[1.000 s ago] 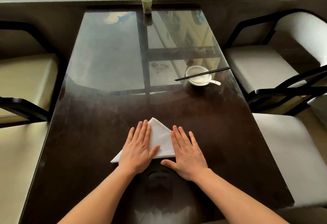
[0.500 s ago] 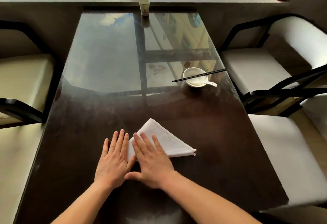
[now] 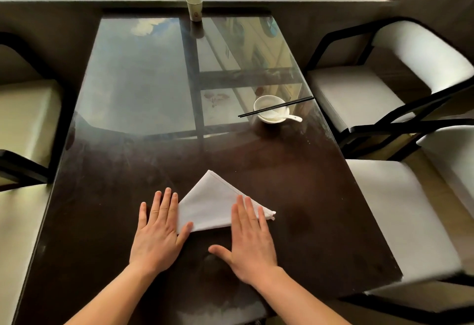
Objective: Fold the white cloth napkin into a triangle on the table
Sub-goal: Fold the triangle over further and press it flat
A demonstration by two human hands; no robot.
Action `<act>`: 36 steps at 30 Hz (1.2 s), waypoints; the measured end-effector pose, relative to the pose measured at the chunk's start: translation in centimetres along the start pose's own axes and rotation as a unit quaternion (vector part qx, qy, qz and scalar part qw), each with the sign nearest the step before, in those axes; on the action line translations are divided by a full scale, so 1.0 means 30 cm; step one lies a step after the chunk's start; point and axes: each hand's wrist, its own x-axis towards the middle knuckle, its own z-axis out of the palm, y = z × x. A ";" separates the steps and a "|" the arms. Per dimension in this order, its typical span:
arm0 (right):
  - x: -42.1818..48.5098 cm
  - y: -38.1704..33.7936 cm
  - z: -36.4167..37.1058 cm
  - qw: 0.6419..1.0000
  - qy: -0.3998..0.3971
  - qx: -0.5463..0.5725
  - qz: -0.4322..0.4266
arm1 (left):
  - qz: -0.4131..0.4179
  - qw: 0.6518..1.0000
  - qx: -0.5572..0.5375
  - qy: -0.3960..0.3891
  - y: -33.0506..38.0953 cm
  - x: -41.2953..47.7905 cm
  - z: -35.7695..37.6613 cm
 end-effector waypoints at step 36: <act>0.246 0.148 -0.054 0.990 -0.012 -0.048 -0.133 | -0.007 1.000 0.003 0.005 -0.002 0.003 0.010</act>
